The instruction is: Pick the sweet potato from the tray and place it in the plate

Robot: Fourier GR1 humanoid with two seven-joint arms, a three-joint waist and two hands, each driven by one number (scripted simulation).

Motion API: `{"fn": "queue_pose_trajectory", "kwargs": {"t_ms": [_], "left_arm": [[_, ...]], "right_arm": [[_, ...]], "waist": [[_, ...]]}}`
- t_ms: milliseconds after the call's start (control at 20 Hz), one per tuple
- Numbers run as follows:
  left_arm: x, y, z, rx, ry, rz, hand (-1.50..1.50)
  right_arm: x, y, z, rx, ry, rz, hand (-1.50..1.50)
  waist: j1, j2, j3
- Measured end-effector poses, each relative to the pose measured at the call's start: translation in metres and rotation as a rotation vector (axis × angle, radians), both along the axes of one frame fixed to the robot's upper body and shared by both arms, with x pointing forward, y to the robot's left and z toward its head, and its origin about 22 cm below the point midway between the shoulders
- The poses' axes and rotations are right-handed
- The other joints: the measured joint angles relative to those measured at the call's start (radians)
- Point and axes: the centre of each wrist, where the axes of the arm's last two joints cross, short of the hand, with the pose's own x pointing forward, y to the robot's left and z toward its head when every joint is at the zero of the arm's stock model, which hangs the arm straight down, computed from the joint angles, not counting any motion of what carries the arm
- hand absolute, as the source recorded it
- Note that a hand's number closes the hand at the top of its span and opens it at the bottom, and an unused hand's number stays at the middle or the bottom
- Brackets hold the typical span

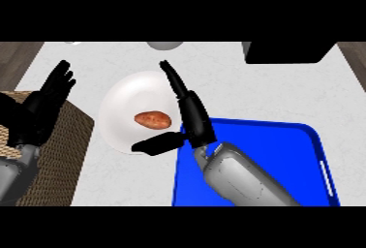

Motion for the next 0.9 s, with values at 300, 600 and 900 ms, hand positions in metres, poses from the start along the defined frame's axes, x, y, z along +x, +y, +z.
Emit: {"fn": "queue_pose_trajectory", "kwargs": {"t_ms": [300,600,900], "left_arm": [[-0.002,0.004,-0.002,0.005,-0.003,0.008,0.0],[-0.003,0.004,-0.002,-0.004,-0.009,0.007,0.0],[-0.003,0.004,-0.003,-0.004,0.004,0.006,0.0]], "right_arm": [[0.01,-0.027,-0.012,0.009,-0.008,0.009,-1.5],[0.021,-0.057,-0.027,-0.003,-0.02,-0.01,-1.5],[0.031,-0.085,-0.033,-0.036,-0.012,-0.024,-1.5]], "waist": [[-0.008,-0.003,0.001],[-0.01,-0.004,0.002],[-0.014,-0.006,0.0]]}}
